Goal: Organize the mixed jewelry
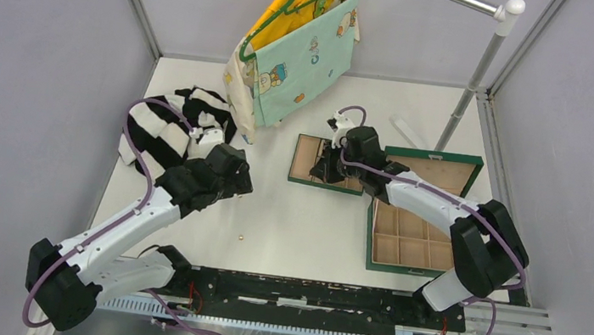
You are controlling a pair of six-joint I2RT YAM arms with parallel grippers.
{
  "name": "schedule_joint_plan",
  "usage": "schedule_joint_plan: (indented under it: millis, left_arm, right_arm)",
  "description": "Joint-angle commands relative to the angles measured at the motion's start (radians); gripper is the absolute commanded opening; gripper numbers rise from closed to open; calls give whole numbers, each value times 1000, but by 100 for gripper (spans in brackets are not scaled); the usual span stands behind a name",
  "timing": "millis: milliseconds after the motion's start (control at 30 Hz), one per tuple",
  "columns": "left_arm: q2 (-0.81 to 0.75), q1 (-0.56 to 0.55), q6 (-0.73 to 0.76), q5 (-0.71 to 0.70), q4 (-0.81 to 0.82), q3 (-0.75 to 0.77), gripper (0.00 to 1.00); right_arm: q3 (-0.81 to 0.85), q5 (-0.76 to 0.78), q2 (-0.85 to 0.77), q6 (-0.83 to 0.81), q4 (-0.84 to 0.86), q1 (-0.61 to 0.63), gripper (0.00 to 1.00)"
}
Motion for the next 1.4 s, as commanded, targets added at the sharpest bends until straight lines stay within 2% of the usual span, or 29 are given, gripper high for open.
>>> schedule_joint_plan:
  millis: [0,67,167,500,600,733,800,900,1133,1367]
  left_arm:
    - [8,-4,13,-25,35,37,100]
    - [20,-3,13,-16,36,37,100]
    - [23,-4,12,-8,41,31,100]
    - [-35,-3,-3,-32,33,7,100]
    - [-51,-4,1,-35,27,0,100]
    - [-54,-4,-2,-37,14,-10,100]
    - [-55,-4,-6,-33,14,-13,100]
    - [-55,-5,-8,-29,14,-14,100]
    - [-49,-4,-5,-29,5,-8,100]
    - [-32,-3,-13,-11,-1,9,100]
  right_arm:
    - [91,-281,-32,-47,55,-11,0]
    - [103,-387,-19,-36,92,-21,0]
    - [112,-470,-6,-3,135,-23,0]
    - [136,-536,42,26,171,-32,0]
    - [184,-416,58,-46,55,-32,0]
    - [282,-32,84,-185,-168,-25,0]
    - [306,151,110,-214,-216,-25,0]
    - [325,312,161,-236,-238,-25,0]
    - [374,423,267,-251,-239,-25,0]
    - [395,397,333,-254,-232,-25,0]
